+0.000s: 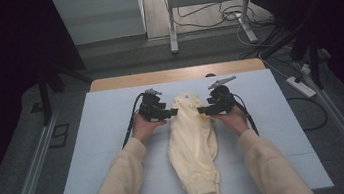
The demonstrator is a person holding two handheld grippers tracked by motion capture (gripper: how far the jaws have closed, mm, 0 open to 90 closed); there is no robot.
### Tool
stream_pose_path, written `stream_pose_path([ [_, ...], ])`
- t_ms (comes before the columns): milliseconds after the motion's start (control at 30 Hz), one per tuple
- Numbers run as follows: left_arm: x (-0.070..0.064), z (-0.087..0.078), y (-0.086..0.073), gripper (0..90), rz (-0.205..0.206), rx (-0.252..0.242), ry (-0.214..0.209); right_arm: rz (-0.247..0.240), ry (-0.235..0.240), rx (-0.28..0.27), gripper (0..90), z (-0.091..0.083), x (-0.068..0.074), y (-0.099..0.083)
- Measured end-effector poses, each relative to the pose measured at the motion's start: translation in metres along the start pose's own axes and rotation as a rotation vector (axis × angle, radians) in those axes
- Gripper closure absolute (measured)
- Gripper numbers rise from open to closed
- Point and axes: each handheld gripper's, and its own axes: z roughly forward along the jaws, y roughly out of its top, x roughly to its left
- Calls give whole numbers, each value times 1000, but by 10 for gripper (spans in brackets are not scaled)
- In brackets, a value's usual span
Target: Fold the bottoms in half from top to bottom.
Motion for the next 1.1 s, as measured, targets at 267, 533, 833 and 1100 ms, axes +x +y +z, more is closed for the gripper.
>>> stream_pose_path([
  [267,0,12,2,303,5,25,11,2,2,34,350,16,-4,-1],
  [533,2,23,0,305,2,55,14,40,26,42,351,26,-13,-6],
  [833,3,30,-4,319,-5,82,-7,21,44,80,386,34,-11,-7],
  [1100,7,30,-5,564,-27,72,-57,4,69,93,530,37,-13,-3],
])
